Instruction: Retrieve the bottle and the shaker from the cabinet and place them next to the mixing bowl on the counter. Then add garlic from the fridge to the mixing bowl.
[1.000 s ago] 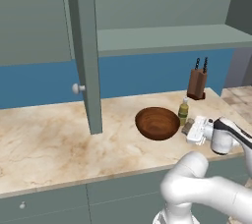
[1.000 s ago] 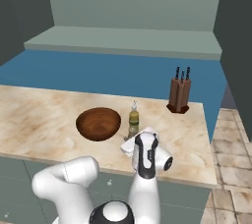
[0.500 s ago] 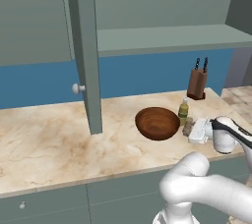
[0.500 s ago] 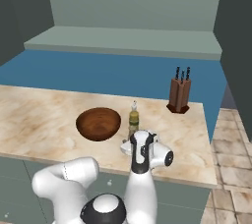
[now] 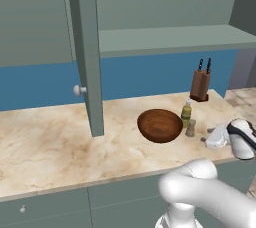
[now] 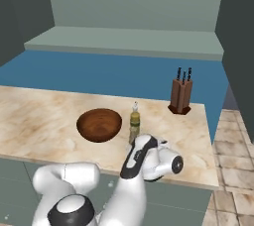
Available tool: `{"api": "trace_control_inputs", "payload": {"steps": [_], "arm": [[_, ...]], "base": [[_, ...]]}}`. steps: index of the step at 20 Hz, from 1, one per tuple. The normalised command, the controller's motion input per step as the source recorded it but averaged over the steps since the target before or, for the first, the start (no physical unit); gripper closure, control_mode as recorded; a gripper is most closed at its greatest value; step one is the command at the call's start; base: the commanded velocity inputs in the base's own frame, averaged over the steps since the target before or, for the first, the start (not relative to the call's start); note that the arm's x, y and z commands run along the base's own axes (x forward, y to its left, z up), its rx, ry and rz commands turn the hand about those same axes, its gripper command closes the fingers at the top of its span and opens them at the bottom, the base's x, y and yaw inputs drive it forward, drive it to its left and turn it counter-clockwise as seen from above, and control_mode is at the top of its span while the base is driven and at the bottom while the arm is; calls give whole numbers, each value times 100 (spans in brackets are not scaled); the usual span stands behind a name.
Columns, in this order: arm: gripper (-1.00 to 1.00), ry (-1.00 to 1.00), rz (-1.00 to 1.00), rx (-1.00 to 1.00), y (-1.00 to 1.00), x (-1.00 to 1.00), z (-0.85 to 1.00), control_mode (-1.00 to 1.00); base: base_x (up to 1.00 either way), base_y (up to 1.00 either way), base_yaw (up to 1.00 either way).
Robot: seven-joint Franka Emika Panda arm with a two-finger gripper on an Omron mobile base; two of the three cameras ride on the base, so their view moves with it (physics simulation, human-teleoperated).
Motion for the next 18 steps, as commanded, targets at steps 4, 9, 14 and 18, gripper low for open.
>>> {"api": "trace_control_inputs", "payload": {"steps": [4,9,14,18], "arm": [[-100,31,-1,-29,-19,-39,62,-100],[-100,51,13,-28,0,-37,74,-100],[-100,68,11,-20,22,-1,93,-100],[-100,26,-3,8,52,-22,100,-100]], "base": [[0,0,0],[0,0,0],[0,0,0],[0,0,0]]}}
